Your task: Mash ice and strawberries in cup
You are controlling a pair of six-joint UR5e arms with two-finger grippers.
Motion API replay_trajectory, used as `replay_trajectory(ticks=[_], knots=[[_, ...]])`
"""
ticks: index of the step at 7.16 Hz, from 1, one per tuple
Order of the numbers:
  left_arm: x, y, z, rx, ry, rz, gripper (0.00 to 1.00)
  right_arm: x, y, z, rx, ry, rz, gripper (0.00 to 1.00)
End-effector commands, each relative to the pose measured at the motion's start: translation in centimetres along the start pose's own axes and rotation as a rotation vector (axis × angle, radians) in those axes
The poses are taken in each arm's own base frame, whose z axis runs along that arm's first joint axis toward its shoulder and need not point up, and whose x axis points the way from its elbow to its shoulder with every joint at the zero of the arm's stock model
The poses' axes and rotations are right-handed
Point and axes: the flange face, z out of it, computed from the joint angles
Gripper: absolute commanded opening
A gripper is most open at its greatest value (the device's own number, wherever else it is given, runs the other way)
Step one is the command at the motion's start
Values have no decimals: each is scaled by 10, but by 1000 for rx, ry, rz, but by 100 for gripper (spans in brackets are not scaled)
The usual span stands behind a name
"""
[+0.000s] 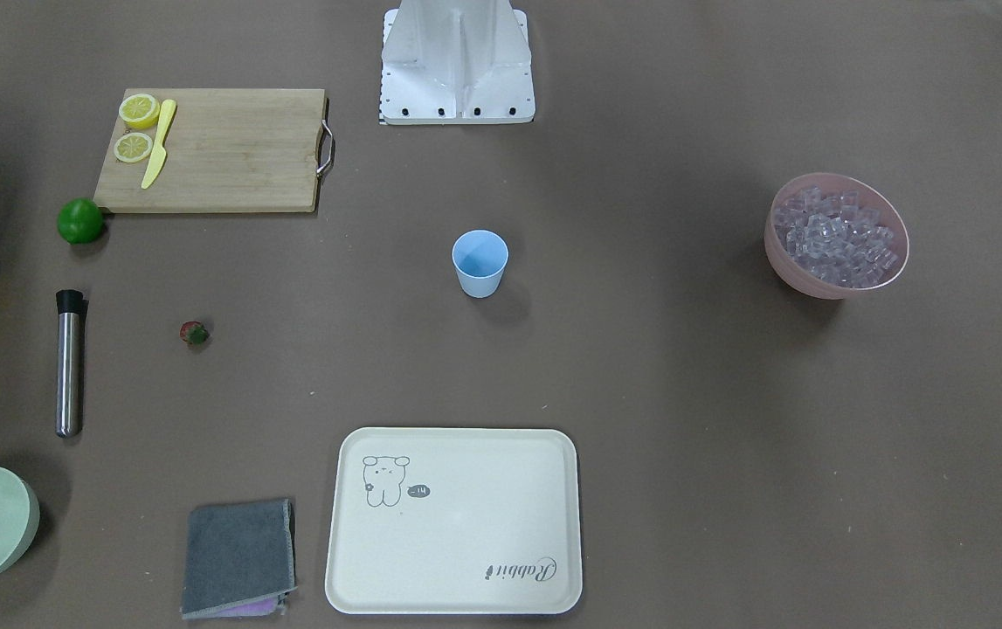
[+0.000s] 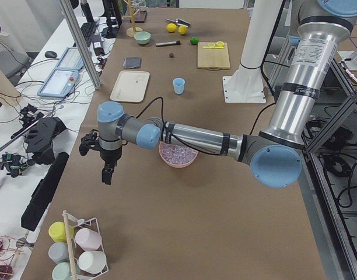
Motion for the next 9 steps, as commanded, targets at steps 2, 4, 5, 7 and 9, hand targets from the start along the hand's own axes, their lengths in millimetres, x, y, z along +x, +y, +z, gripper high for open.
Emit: replay_trajectory(ticks=[2,4,5,7,9], knots=[[-1,3,0,1,0,0,98,-1,1,-3,6,0,-2,100],[1,2,-2,1,0,-7,98,-2,1,-4,7,0,-2,100],[-1,2,0,-6,-2,-10,98,2,4,-3,4,2,4,100],[-5,5,5,-13,-5,-8,98,3,7,-5,7,2,5,100],[-13,15,7,-20,-9,-17,98,4,8,-4,4,2,9,100]])
